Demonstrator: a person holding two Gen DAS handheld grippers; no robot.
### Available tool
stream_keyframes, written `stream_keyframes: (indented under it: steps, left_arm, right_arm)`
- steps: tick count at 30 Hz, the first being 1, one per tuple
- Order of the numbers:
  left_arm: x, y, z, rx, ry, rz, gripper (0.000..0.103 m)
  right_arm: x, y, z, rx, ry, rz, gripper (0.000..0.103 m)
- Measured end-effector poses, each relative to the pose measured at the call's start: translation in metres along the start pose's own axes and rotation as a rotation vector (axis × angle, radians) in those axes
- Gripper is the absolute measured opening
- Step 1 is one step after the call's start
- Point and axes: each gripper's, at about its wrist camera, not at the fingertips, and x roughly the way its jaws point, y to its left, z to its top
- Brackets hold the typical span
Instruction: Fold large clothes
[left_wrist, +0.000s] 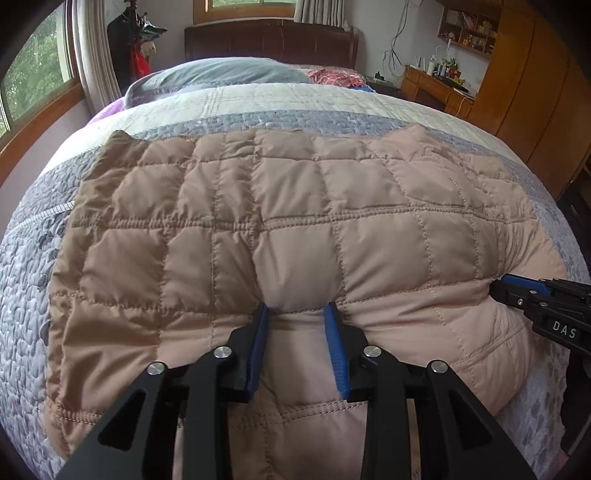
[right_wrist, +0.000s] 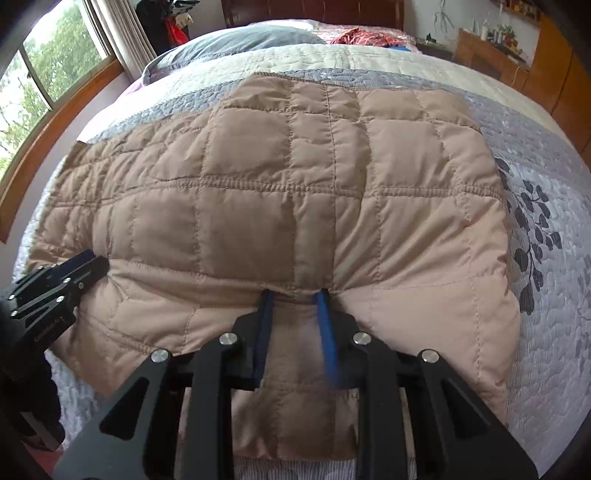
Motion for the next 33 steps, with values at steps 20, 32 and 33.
stream_keyframes:
  steps: [20,32,33]
  left_arm:
    - [-0.024,0.191,0.008,-0.310,0.021,-0.142,0.074]
    - [0.025,0.189,0.029,-0.327,0.054,-0.306,0.073]
    - [0.026,0.184,0.031,-0.314,0.059,-0.316,0.060]
  right_arm:
    - [-0.024,-0.159,0.023,0.213,0.008,0.291,0.085]
    - [0.019,-0.151,0.033,0.240,0.037,0.376,0.070]
    - [0.019,-0.150,0.034,0.236,0.035,0.376,0.058]
